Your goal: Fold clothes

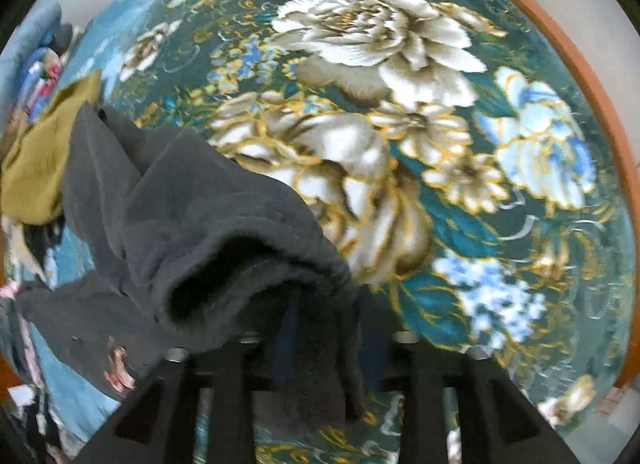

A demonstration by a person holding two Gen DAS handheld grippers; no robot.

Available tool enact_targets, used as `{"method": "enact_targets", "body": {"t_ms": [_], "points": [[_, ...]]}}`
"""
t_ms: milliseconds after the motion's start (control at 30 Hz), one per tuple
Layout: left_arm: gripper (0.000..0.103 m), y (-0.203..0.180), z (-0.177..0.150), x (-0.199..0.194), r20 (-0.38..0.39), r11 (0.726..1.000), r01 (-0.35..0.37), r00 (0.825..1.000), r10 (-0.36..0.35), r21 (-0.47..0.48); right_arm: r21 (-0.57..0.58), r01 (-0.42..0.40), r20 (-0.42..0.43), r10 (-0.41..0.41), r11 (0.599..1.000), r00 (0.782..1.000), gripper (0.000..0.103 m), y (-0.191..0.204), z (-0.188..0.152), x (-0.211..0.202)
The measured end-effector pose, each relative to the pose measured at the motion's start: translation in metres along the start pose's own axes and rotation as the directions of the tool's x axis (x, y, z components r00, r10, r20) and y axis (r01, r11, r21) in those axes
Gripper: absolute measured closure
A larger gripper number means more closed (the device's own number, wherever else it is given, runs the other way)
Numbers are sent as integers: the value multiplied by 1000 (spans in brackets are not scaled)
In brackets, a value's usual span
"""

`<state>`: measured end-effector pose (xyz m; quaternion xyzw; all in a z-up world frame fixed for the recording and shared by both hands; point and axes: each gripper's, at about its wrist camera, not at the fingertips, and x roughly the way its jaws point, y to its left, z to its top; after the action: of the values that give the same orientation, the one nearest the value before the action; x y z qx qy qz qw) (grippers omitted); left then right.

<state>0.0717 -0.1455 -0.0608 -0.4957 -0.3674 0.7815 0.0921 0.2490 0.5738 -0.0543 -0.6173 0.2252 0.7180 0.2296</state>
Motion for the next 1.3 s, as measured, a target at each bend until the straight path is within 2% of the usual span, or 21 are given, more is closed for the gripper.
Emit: {"method": "enact_targets", "body": {"t_ms": [67,133,167,200,233,300,333,400,500,567,633,700,767,900,1000,1067,1133,1200,1233,1267,1300], "points": [[68,1,2,-6,35,1000,22,999,-22,-3,-3,38,44,-38,999,998,51,4,-5,-18],[59,2,4,-11,59,999,39,998,-38,-7,-30,79,158,-73,996,985,51,24,-11,-49],[59,2,4,-11,60,999,36,998,-36,-3,-42,101,214,-89,994,973,51,34,-14,-65],[59,2,3,-10,52,1000,31,998,-31,3,-76,93,266,-70,993,961,51,49,-17,-80],[59,1,3,-9,44,1000,26,999,-26,8,-161,38,298,12,986,954,50,75,-20,-90],[59,1,2,-8,30,1000,17,999,-18,19,-334,-54,280,154,941,948,44,130,-29,-95],[59,0,2,-7,26,1000,14,1000,-14,23,-431,-103,238,223,896,945,43,166,-38,-92],[59,1,2,-9,32,1000,10,999,-11,24,-607,-187,117,320,772,940,41,243,-64,-76],[59,6,2,-16,67,1000,1,998,-2,17,-760,-301,-76,381,576,921,40,349,-115,-47],[59,11,4,-20,89,1000,0,996,-1,5,-811,-339,-148,393,477,908,39,394,-141,-34],[59,16,5,-23,110,1000,-1,994,2,-8,-870,-312,-169,365,381,915,38,437,-169,-18],[59,21,7,-20,109,1000,-13,994,16,-27,-916,-258,-150,335,308,930,36,465,-189,-2],[59,24,9,-16,101,999,-24,995,28,-40,-940,-210,-124,303,269,945,36,482,-200,16],[58,29,12,-9,86,997,-42,995,47,-64,-949,-169,-98,260,268,961,36,502,-207,47],[55,38,15,-1,61,993,-54,996,61,-106,-939,-151,-78,239,309,968,36,504,-206,63],[55,43,17,2,55,990,-60,996,68,-130,-919,-175,-93,236,352,967,38,502,-200,68],[54,46,18,5,50,987,-64,996,72,-146,-897,-207,-115,246,390,963,52,499,-189,69],[53,49,20,9,39,985,-66,997,73,-159,-871,-252,-150,260,422,954,73,497,-176,68],[53,50,20,11,32,984,-65,997,71,-165,-851,-288,-177,275,440,945,78,494,-168,66],[52,51,21,13,24,983,-64,997,69,-171,-821,-341,-218,301,458,929,87,490,-159,64],[51,52,21,15,16,982,-62,998,66,-176,-788,-393,-257,327,474,910,90,486,-150,61]]}}
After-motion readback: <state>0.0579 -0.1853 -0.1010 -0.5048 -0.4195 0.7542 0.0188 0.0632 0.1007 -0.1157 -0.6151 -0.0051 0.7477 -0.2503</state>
